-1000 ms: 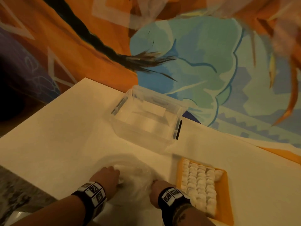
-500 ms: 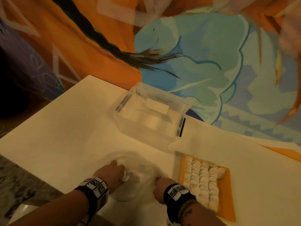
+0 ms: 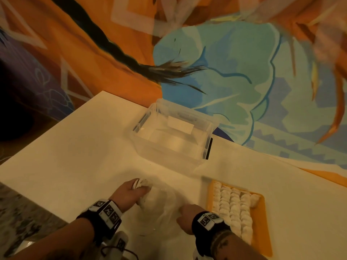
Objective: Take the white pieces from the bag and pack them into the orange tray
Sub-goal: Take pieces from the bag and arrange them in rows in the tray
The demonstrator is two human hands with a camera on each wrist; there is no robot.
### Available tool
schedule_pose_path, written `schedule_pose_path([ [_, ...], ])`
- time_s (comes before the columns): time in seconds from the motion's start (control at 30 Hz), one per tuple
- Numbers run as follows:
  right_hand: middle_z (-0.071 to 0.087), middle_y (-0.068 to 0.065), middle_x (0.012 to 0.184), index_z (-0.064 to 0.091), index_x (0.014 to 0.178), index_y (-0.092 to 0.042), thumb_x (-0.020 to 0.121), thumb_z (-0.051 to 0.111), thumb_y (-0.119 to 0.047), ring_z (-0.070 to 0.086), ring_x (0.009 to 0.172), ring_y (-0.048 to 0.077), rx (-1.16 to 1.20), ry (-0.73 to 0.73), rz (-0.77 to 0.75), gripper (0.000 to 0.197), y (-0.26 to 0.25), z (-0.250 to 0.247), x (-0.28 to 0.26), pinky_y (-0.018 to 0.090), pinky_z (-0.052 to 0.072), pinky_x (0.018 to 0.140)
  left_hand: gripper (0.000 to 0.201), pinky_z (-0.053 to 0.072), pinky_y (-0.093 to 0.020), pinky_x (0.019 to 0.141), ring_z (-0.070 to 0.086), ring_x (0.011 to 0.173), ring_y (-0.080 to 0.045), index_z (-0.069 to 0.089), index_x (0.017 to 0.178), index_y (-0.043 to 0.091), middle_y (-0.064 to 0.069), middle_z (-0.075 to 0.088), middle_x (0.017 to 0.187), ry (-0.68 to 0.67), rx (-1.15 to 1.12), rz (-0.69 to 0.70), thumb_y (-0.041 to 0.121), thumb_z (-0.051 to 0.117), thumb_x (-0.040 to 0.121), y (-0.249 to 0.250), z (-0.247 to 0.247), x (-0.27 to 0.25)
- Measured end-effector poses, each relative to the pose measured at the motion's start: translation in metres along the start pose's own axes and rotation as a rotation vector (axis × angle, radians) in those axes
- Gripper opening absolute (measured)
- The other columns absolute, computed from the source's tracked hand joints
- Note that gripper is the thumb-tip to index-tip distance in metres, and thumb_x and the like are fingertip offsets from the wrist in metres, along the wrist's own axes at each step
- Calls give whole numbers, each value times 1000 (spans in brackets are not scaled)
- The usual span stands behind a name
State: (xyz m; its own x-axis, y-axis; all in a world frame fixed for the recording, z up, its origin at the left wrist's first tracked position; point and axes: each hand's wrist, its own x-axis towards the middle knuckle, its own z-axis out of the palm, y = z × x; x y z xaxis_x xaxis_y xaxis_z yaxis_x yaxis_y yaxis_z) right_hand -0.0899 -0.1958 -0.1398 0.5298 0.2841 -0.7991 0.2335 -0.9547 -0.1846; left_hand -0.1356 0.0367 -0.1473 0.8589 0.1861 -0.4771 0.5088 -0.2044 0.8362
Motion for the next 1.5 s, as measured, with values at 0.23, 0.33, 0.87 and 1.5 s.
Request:
schedule_pose_path([
  [0.23, 59, -4, 135, 58, 131, -28, 100, 42, -33, 57, 118, 14, 355, 388, -193, 35, -5, -30, -38, 25, 44, 101, 29, 53, -30, 54, 70, 67, -31, 63, 102, 13, -11, 62, 70, -124, -254, -93, 34, 73, 86, 30, 20, -7],
  [0.33, 62, -10, 125, 55, 131, -32, 96, 51, -46, 62, 106, 9, 652, 489, -235, 38, -7, -36, -49, 21, 47, 90, 34, 50, -31, 49, 64, 56, -32, 59, 95, 14, -12, 56, 64, -212, -262, -79, 38, 75, 78, 49, 38, -10],
  [0.87, 69, 24, 84, 61, 95, -2, 97, 58, -19, 63, 60, 28, 1721, 440, 35, 17, 91, -26, -83, 31, 48, 49, 29, 35, -20, 40, 47, 40, -17, 65, 79, 12, -17, 67, 72, -326, -215, -96, 32, 74, 59, 93, 154, -22],
  [1.5, 65, -6, 100, 65, 106, -29, 97, 54, -30, 59, 83, 8, 1211, 594, 0, 14, 204, 3, -106, 18, 44, 70, 10, 51, -19, 72, 64, 80, -3, 69, 75, 41, 12, 70, 79, -281, 290, 226, 46, 76, 69, 104, 262, -24],
])
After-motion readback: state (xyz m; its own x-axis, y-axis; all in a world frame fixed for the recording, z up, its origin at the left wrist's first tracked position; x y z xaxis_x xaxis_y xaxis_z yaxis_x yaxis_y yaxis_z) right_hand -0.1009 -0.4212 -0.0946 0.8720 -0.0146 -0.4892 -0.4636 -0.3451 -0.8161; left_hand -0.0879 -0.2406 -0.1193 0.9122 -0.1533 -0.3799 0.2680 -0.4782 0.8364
